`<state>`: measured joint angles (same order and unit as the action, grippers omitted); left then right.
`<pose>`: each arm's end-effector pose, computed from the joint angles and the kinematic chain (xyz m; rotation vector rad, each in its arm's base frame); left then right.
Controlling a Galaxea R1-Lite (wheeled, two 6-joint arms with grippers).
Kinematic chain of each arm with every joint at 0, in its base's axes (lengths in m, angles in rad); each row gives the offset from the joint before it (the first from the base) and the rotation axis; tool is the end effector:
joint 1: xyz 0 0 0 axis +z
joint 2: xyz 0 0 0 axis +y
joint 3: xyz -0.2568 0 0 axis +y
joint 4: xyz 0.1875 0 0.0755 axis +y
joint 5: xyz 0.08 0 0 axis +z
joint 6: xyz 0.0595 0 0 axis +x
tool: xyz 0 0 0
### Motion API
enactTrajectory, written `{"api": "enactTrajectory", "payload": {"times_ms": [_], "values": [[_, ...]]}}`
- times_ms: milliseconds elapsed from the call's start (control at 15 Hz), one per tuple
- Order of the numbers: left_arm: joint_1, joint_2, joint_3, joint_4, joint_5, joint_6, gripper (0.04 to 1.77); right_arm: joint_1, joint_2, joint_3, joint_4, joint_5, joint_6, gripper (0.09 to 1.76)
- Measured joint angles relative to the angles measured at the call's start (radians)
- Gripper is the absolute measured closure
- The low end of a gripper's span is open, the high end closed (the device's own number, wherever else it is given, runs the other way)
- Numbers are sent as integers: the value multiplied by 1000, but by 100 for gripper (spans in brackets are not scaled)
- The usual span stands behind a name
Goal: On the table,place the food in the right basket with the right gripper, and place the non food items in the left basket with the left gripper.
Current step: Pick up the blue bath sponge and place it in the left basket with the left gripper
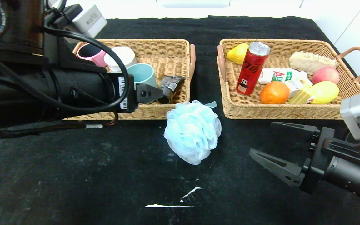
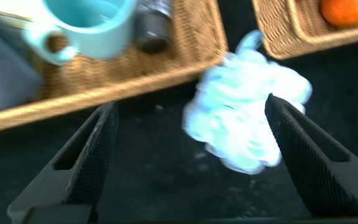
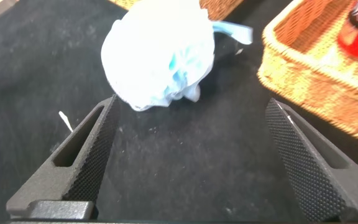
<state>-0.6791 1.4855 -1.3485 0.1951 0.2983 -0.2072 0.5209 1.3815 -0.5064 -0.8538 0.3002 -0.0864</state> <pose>0.2472 -0.1771 0.2604 -0.0464 0.3321 -0.3444 0.2225 0.1479 0.1538 -0.0839 -0.0137 0.8215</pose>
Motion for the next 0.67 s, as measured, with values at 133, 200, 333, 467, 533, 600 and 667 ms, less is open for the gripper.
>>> {"api": "enactTrajectory", "payload": {"times_ms": [133, 200, 333, 467, 533, 600, 667], "values": [[-65, 42, 1, 0, 65, -38, 11, -2, -9, -1, 0, 0, 0, 14], [-94, 66, -3, 0, 102, -69, 10, -2, -13, -1, -1, 0, 0, 14], [-137, 114, -21, -4, 135, -98, 10, -3, -23, -3, 0, 0, 0, 14], [-166, 149, -33, -2, 151, -112, 10, -3, -34, -8, 1, 0, 0, 14], [-177, 165, -39, -2, 170, -128, 10, -4, -40, -9, 1, 0, 0, 14], [-185, 183, -48, -2, 189, -143, 10, -6, -45, -10, 2, 0, 0, 14], [-190, 204, -58, -3, 203, -157, 10, -7, -49, -10, 2, 0, 0, 14]]}}
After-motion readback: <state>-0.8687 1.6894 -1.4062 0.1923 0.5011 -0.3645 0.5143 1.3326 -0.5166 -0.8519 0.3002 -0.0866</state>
